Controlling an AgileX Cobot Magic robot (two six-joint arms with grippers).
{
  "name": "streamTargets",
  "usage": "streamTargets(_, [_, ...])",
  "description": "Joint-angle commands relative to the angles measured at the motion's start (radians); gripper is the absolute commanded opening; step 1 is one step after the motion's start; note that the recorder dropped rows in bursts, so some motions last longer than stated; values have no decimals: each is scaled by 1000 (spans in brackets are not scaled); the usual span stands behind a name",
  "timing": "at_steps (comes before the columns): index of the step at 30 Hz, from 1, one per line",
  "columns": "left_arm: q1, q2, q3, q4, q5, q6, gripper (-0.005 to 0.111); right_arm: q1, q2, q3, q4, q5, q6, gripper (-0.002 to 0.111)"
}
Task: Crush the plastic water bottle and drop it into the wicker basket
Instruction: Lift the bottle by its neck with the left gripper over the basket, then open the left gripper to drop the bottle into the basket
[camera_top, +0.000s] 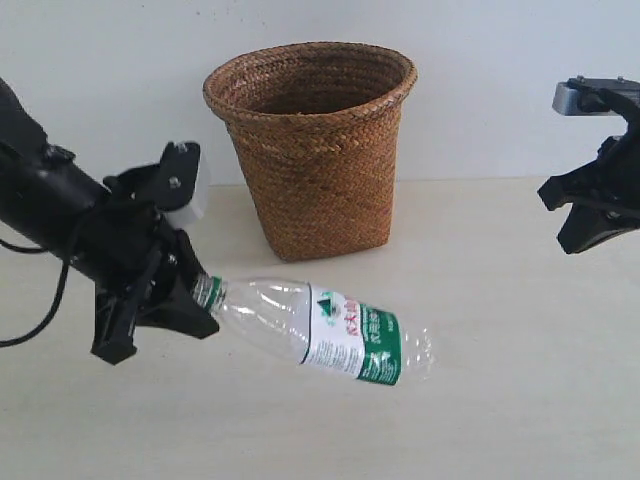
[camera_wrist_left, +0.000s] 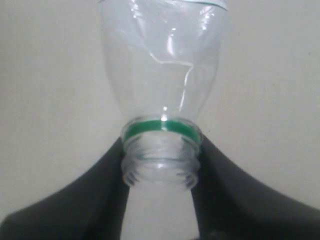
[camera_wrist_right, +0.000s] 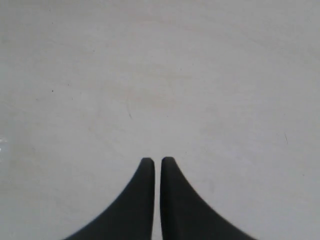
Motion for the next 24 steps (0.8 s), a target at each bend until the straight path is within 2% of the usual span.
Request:
streamTargets(1, [3, -72, -76, -105, 60, 31, 4, -6, -9, 5, 21, -35, -24, 0])
streamTargets(5, [3, -82, -135, -119, 96, 62, 4, -6, -9, 5, 21, -38, -24, 0])
streamTargets(9, [5, -82, -193, -125, 40, 62, 4, -6, -9, 5, 21, -38, -31, 0])
streamTargets(12, [15, -82, -239, -134, -109, 62, 4, -6, -9, 5, 21, -38, -31, 0])
streamTargets(14, [43, -82, -251, -206, -278, 64, 4, -6, -9, 5, 21, -38, -31, 0])
streamTargets(15, [55, -76, -251, -291, -425, 70, 4, -6, -9, 5, 21, -38, -31, 0])
streamTargets(16, [59, -62, -251, -342, -487, 91, 6, -6, -9, 5, 23, -36, -31, 0])
streamTargets(17, [59, -23, -270, -339, -517, 149, 24, -6, -9, 5, 25, -36, -31, 0])
streamTargets(19, [60, 35, -300, -345, -517, 149, 72, -5, -9, 5, 27, -28, -31, 0])
streamTargets(20, [60, 58, -312, -357, -517, 140, 90, -5, -9, 5, 32, -24, -31, 0])
streamTargets(21, [60, 80, -320, -356, -510, 140, 95, -5, -9, 5, 39, -21, -31, 0])
streamTargets(24, [60, 86, -320, -356, -515, 168, 87, -5, -9, 5, 41, -21, -33, 0])
